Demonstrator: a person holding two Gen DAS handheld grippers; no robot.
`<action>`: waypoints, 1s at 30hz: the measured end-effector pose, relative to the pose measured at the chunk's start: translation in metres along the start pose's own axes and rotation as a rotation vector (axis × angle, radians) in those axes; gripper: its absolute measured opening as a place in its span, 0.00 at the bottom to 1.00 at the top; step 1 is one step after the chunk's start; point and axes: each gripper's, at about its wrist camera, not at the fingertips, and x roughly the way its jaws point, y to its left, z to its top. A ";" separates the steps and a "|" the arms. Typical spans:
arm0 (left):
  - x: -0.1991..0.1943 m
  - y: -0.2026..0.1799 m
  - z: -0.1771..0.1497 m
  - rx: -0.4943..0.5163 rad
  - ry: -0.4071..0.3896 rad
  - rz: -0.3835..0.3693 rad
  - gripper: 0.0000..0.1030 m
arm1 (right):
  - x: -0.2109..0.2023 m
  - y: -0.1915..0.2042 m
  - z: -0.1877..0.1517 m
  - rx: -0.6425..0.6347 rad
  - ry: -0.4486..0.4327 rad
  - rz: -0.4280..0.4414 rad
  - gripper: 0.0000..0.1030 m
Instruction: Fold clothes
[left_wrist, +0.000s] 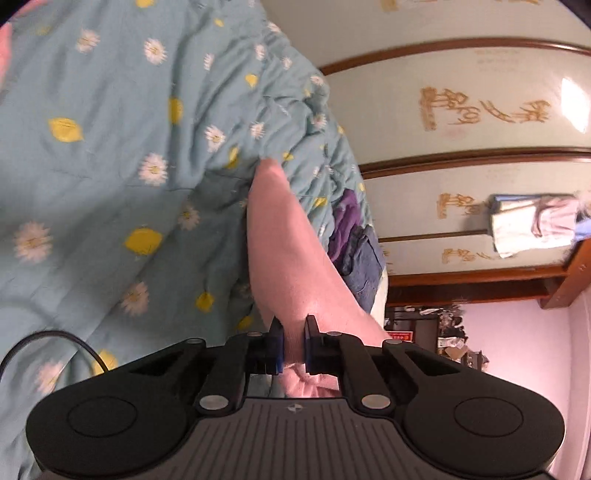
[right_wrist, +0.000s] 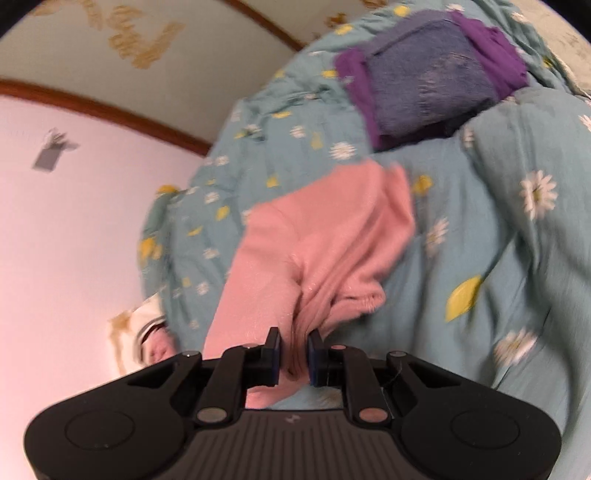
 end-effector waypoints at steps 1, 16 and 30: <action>-0.009 -0.004 0.001 -0.007 0.006 0.009 0.09 | -0.003 0.007 -0.006 -0.003 0.000 0.010 0.13; -0.052 -0.124 0.135 0.037 -0.143 0.128 0.09 | -0.001 0.133 0.081 -0.030 -0.096 0.102 0.13; -0.063 0.013 0.081 0.145 -0.079 0.252 0.10 | 0.077 0.116 0.049 -0.267 -0.026 0.167 0.13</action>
